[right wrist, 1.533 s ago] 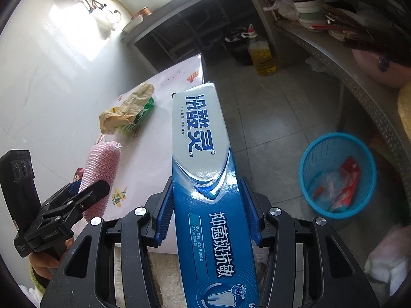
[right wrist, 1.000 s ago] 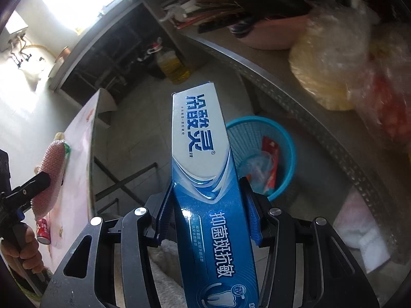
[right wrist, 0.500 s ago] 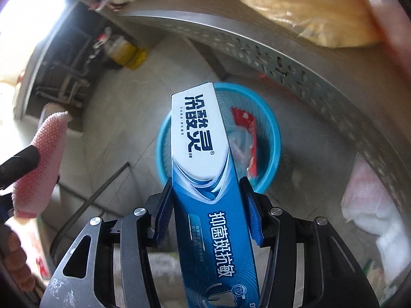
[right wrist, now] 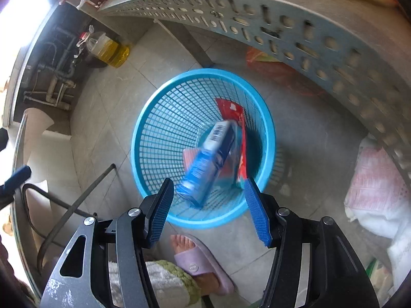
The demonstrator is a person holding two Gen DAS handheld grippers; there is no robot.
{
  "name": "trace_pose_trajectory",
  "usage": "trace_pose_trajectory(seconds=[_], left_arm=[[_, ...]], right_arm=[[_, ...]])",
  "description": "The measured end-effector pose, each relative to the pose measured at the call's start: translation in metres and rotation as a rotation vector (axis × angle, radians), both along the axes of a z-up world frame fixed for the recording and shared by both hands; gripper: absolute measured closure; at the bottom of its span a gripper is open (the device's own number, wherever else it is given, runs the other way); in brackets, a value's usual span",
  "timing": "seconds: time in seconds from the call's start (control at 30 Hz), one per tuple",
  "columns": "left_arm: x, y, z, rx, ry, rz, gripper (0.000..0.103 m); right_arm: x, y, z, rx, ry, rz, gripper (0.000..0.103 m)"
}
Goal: Collect trash
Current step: 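Carry the sponge and toothpaste box over the blue basket and open both tools, then move both open tools back over the table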
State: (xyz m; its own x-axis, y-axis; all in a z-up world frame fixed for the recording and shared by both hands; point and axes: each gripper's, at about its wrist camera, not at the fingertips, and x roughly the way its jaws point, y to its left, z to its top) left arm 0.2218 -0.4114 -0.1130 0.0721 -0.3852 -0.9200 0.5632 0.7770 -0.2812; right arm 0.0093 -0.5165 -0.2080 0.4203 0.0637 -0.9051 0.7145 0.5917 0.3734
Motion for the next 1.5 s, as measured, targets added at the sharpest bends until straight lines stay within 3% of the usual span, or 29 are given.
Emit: trace_pose_trajectory(seconds=[0.27, 0.5, 0.77, 0.97, 1.5], left_arm=[[-0.022, 0.050, 0.065, -0.121, -0.069, -0.018, 0.008], [-0.052, 0.127, 0.110, -0.224, -0.149, 0.005, 0.008], [-0.079, 0.234, 0.141, -0.276, -0.284, 0.116, 0.008], [-0.095, 0.312, 0.148, -0.304, -0.364, 0.186, 0.008], [-0.137, 0.479, 0.128, -0.311, -0.518, 0.522, 0.008]], right_arm=[[-0.006, 0.030, 0.025, -0.049, -0.058, 0.073, 0.044], [0.003, 0.077, 0.084, -0.156, -0.149, 0.206, 0.035], [0.008, 0.132, 0.152, -0.239, -0.308, 0.361, 0.025], [0.020, 0.162, 0.175, -0.258, -0.358, 0.457, 0.024], [0.068, 0.256, 0.192, -0.205, -0.384, 0.715, 0.024]])
